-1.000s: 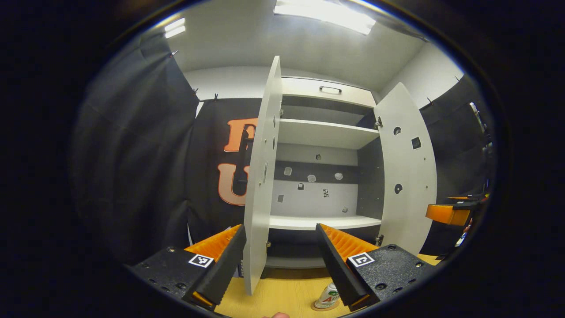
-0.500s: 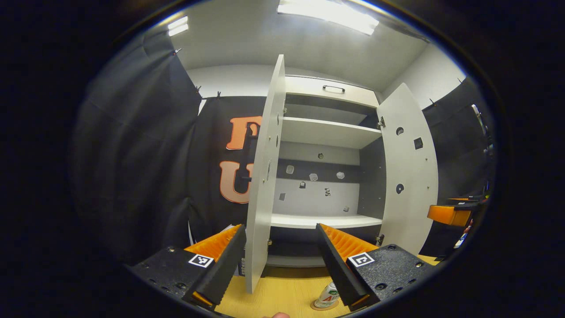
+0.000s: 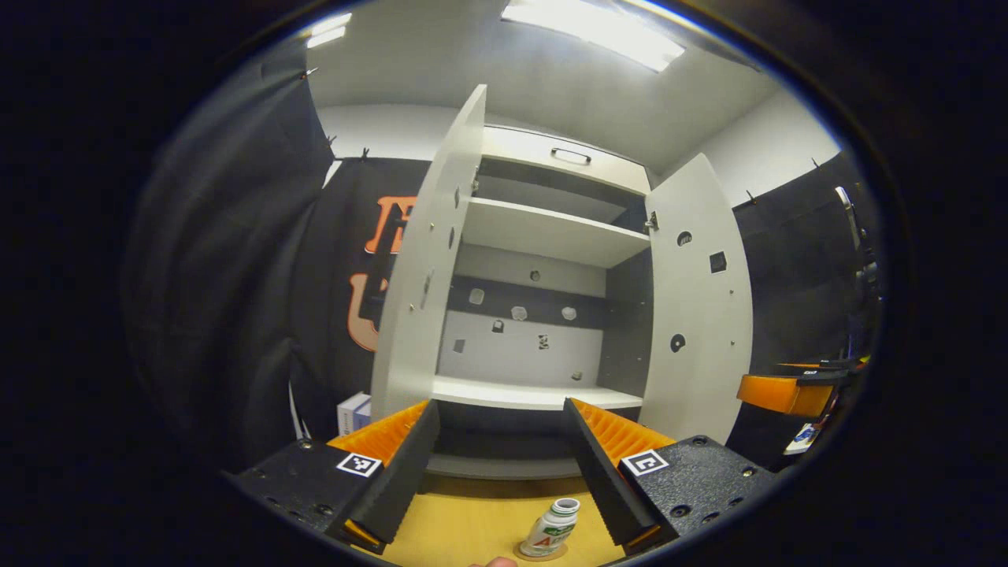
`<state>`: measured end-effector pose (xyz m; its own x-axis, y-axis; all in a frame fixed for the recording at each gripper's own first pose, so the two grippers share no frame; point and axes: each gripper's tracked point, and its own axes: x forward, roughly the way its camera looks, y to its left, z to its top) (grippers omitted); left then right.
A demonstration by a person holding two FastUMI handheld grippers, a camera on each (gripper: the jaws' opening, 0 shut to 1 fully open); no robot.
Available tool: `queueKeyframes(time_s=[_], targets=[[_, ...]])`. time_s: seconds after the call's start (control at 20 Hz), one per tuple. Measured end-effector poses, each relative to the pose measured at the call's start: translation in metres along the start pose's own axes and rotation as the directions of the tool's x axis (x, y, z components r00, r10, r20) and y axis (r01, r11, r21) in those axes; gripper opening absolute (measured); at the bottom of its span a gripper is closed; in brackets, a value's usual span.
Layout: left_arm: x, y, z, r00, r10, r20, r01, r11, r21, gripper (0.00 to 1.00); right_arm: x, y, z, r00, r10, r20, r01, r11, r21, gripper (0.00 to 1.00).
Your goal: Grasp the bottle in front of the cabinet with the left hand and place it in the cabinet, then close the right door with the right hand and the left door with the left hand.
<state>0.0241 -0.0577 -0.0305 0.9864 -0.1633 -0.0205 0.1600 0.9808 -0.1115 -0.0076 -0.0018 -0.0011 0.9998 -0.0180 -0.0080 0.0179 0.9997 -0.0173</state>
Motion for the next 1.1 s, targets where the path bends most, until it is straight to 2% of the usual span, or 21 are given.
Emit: queueKeyframes(time_s=[0.25, 0.35, 0.5, 0.6, 0.8, 0.95, 1.1], targets=[[0.018, -0.051, -0.086, 0.984, -0.148, -0.094, 0.146, 0.989, -0.032, 0.96, -0.009, -0.014, 0.002, 0.999, -0.033, -0.004, 0.033, 0.999, -0.016, 0.97], [0.022, -0.062, -0.126, 0.976, -0.178, -0.124, 0.174, 0.984, -0.043, 0.96, -0.012, -0.020, 0.002, 0.999, -0.049, -0.009, 0.049, 0.998, -0.027, 0.97], [0.023, -0.065, -0.189, 0.966, -0.177, -0.187, 0.177, 0.984, -0.019, 0.96, -0.018, -0.025, -0.001, 0.998, -0.059, -0.022, 0.058, 0.997, -0.041, 0.97], [0.019, -0.064, -0.225, 0.951, -0.178, -0.254, 0.172, 0.984, -0.047, 0.96, -0.017, -0.026, -0.008, 0.997, -0.057, -0.050, 0.055, 0.997, -0.053, 0.97], [0.024, -0.054, -0.264, 0.943, -0.121, -0.311, 0.114, 0.993, -0.040, 0.96, -0.016, -0.019, -0.019, 0.995, -0.030, -0.098, 0.028, 0.999, -0.017, 0.97], [0.022, -0.057, -0.291, 0.922, -0.138, -0.362, 0.133, 0.990, -0.037, 0.96, -0.016, -0.017, -0.019, 0.995, -0.026, -0.099, 0.024, 0.999, -0.025, 0.97], [0.015, -0.054, -0.318, 0.900, -0.124, -0.417, 0.125, 0.992, -0.024, 0.96, -0.013, -0.014, -0.018, 0.995, -0.017, -0.094, 0.015, 1.000, -0.020, 0.97]])
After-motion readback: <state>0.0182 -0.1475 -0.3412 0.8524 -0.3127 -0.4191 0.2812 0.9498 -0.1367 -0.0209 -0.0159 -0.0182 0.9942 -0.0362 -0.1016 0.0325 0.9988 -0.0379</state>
